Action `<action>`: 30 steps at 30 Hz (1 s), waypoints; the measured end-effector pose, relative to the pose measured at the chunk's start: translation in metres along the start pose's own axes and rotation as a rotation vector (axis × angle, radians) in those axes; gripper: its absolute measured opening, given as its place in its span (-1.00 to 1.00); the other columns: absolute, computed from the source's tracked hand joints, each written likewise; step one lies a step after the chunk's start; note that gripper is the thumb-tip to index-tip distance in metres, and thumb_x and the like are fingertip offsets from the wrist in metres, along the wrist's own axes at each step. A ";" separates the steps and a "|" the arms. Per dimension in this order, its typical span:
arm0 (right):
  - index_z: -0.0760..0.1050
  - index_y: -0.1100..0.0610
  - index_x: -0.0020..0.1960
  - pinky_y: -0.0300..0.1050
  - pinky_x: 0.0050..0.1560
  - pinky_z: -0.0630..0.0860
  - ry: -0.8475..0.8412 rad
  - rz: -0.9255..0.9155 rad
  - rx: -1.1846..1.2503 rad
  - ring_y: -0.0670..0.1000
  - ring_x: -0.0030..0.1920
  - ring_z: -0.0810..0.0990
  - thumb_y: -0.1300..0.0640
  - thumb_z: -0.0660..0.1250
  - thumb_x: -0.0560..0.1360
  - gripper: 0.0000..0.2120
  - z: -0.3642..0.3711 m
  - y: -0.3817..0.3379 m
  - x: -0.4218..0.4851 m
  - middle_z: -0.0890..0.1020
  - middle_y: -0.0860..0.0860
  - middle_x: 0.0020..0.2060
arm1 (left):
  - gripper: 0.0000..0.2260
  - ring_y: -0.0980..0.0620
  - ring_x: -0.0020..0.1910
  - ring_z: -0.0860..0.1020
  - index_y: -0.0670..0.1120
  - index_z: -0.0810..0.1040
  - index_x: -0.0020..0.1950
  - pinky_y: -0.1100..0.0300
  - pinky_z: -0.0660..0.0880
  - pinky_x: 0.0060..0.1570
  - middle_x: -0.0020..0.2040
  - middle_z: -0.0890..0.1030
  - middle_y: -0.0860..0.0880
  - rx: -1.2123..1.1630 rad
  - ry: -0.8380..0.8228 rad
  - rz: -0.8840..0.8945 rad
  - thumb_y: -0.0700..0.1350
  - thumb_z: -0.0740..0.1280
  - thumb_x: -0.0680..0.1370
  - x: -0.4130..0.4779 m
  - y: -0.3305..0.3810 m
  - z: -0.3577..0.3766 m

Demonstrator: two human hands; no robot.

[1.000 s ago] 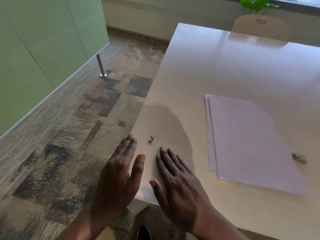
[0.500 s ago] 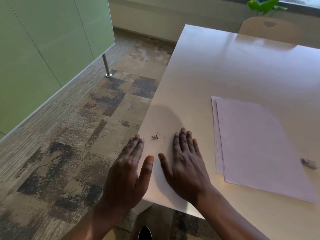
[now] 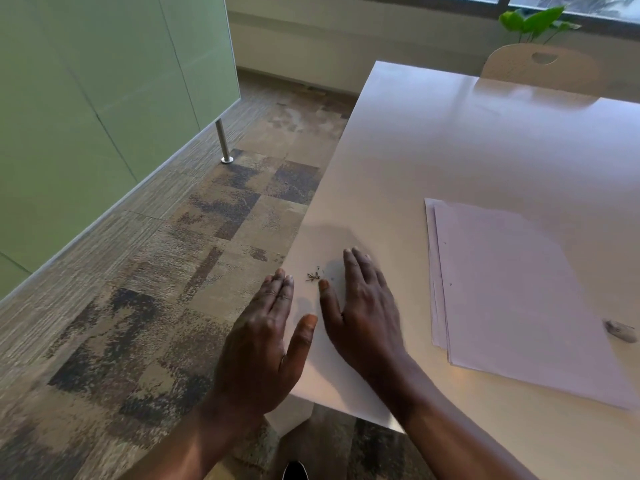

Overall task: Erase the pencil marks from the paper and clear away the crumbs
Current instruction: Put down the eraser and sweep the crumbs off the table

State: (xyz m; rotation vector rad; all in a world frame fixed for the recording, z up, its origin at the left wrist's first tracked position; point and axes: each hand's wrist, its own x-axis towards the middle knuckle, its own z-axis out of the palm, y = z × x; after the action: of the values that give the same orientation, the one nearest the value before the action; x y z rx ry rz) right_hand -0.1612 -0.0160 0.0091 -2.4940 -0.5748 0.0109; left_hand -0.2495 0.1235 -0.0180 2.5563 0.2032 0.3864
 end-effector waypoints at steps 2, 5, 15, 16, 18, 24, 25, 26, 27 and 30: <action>-0.02 0.11 0.65 -0.15 0.57 -0.10 -0.032 0.000 -0.050 0.01 0.63 0.01 -0.26 -0.07 0.59 -0.25 0.003 -0.003 0.000 0.08 0.08 0.64 | -0.19 0.02 0.62 0.18 -0.19 0.31 0.60 0.15 0.16 0.54 0.62 0.27 -0.13 0.033 -0.002 -0.004 0.39 -0.15 0.63 0.000 0.001 0.000; -0.06 0.12 0.66 -0.10 0.59 -0.11 -0.063 -0.008 -0.077 0.03 0.64 -0.03 -0.27 -0.10 0.57 -0.23 0.002 -0.004 0.000 0.04 0.09 0.64 | -0.18 0.01 0.62 0.20 -0.19 0.30 0.60 0.09 0.22 0.57 0.62 0.26 -0.14 0.076 -0.008 -0.015 0.39 -0.15 0.63 -0.001 0.003 0.000; -0.10 0.12 0.66 -0.07 0.59 -0.15 -0.100 -0.007 -0.074 0.04 0.64 -0.10 -0.28 -0.15 0.56 -0.21 0.001 -0.004 -0.001 0.00 0.09 0.65 | -0.09 0.06 0.67 -0.01 -0.12 0.07 0.68 0.07 0.08 0.62 0.69 0.04 -0.10 0.144 -0.101 -0.052 0.47 -0.31 0.55 0.003 0.003 -0.002; -0.10 0.12 0.66 -0.07 0.59 -0.15 -0.096 -0.008 -0.073 0.04 0.64 -0.09 -0.28 -0.15 0.56 -0.21 0.001 -0.005 -0.001 0.01 0.09 0.65 | -0.09 0.06 0.67 -0.03 -0.12 0.06 0.68 0.07 0.06 0.63 0.69 0.03 -0.09 0.138 -0.105 -0.053 0.47 -0.32 0.54 0.004 0.003 -0.001; -0.09 0.12 0.66 -0.06 0.58 -0.14 -0.084 -0.001 -0.074 0.05 0.64 -0.07 -0.29 -0.15 0.56 -0.21 0.003 -0.005 0.000 0.02 0.09 0.65 | -0.08 0.08 0.67 -0.04 -0.11 0.05 0.68 0.10 0.04 0.63 0.69 0.02 -0.08 0.113 -0.102 -0.057 0.48 -0.32 0.54 0.004 0.003 -0.001; -0.07 0.10 0.66 -0.05 0.59 -0.05 -0.062 0.009 -0.063 0.05 0.62 0.01 -0.33 -0.10 0.54 -0.19 0.001 -0.007 0.002 0.07 0.08 0.64 | -0.07 0.16 0.65 -0.15 -0.04 -0.05 0.69 0.11 -0.04 0.64 0.70 -0.07 -0.02 -0.009 -0.143 -0.072 0.52 -0.30 0.49 0.006 0.001 -0.002; -0.05 0.09 0.66 -0.04 0.58 -0.02 -0.051 0.014 -0.051 0.05 0.62 0.04 -0.33 -0.08 0.54 -0.19 0.003 -0.011 0.002 0.09 0.08 0.63 | -0.08 0.20 0.64 -0.19 0.00 -0.09 0.70 0.09 -0.05 0.64 0.70 -0.12 0.01 -0.044 -0.179 -0.067 0.54 -0.29 0.48 0.006 -0.004 -0.005; -0.04 0.08 0.65 -0.03 0.58 0.02 -0.039 0.016 -0.037 0.04 0.61 0.06 -0.33 -0.07 0.54 -0.19 0.003 -0.012 0.003 0.11 0.07 0.63 | -0.08 0.23 0.63 -0.22 0.03 -0.12 0.69 0.08 -0.06 0.64 0.70 -0.15 0.04 -0.085 -0.216 -0.069 0.55 -0.28 0.46 0.007 -0.004 -0.008; -0.03 0.07 0.65 -0.02 0.58 0.05 -0.025 0.018 -0.022 0.04 0.61 0.07 -0.35 -0.07 0.54 -0.19 0.004 -0.016 0.004 0.11 0.06 0.63 | -0.07 0.25 0.62 -0.24 0.06 -0.13 0.69 0.07 -0.08 0.64 0.70 -0.17 0.06 -0.121 -0.248 -0.065 0.57 -0.29 0.45 0.008 -0.007 -0.010; -0.03 0.04 0.65 0.01 0.59 0.11 0.012 0.016 0.047 0.00 0.61 0.07 -0.40 -0.10 0.52 -0.17 0.013 -0.035 0.008 0.11 0.02 0.63 | -0.04 0.24 0.63 -0.21 0.05 -0.12 0.69 0.13 -0.12 0.63 0.70 -0.14 0.06 -0.161 -0.259 -0.028 0.58 -0.31 0.43 0.017 -0.021 -0.022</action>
State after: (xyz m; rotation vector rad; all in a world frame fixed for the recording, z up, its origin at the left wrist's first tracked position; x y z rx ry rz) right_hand -0.1701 0.0200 0.0179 -2.4511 -0.5436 0.0149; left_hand -0.2417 0.1555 -0.0079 2.4115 0.1071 0.0556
